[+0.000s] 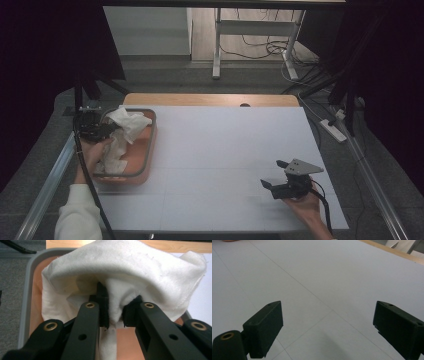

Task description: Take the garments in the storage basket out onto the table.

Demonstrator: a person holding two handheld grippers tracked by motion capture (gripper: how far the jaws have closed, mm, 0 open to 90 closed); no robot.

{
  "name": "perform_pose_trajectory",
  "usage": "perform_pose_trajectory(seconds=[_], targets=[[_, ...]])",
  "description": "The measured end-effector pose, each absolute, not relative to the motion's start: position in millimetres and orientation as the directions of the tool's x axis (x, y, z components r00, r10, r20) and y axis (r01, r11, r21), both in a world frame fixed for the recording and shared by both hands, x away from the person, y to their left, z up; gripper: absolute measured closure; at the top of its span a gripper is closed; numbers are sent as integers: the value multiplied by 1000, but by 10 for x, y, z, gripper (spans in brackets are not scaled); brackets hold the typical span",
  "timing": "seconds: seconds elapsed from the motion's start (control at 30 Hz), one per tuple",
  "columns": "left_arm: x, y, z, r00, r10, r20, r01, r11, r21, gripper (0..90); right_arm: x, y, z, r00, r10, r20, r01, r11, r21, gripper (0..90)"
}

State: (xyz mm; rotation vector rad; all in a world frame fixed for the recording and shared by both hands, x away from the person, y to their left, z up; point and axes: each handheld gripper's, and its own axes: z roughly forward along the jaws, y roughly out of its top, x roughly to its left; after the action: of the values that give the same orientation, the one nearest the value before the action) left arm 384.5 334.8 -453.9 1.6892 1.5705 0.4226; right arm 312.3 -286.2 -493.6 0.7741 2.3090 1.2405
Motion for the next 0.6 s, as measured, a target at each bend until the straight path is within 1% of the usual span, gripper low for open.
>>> perform_pose_trajectory(seconds=[0.6], targets=[[3660,3316,-4206,247,915,-318,568,129,813,779,3121,-2855,-4941,-765,638,-87,280,453,846,94]])
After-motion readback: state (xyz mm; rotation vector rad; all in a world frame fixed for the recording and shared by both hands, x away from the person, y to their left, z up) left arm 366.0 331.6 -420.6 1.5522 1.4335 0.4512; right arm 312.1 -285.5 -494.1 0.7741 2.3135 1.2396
